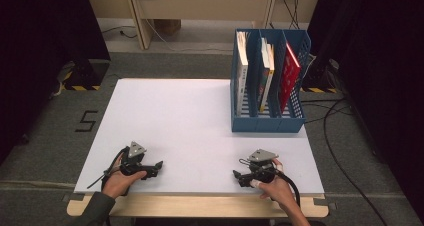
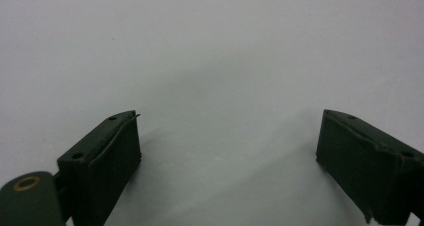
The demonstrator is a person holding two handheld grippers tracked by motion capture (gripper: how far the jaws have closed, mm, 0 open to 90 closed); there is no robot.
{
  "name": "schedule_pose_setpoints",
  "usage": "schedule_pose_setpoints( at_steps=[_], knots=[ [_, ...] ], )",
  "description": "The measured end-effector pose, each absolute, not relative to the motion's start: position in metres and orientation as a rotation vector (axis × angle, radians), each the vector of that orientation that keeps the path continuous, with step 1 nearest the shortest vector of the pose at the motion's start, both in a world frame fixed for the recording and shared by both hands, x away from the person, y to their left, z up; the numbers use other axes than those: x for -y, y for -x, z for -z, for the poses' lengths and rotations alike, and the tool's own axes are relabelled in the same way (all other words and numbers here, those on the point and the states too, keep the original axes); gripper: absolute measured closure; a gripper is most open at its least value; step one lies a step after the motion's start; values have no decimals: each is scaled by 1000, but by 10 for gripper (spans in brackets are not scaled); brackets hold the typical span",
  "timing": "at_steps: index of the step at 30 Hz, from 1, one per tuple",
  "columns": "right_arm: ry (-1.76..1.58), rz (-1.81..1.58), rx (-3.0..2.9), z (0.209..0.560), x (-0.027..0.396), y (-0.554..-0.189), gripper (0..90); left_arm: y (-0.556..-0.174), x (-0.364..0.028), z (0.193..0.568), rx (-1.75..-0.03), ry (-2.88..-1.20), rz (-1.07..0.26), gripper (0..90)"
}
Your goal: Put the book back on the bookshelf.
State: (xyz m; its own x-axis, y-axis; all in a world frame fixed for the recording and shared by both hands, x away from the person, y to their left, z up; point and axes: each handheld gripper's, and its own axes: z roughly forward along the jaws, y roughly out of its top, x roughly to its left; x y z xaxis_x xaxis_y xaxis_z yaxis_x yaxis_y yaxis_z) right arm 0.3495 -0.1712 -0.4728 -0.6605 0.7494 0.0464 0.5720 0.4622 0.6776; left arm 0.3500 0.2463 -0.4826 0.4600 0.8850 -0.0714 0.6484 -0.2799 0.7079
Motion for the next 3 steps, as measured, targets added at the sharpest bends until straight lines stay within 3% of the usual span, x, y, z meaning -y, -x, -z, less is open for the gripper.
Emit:
schedule_pose_setpoints(
  at_steps=[3],
  knots=[
    [-1134, -992, -2454, 473, 171, -349, 112, -350, -246, 483, -1273, -2029, -445, 96]
  ],
)
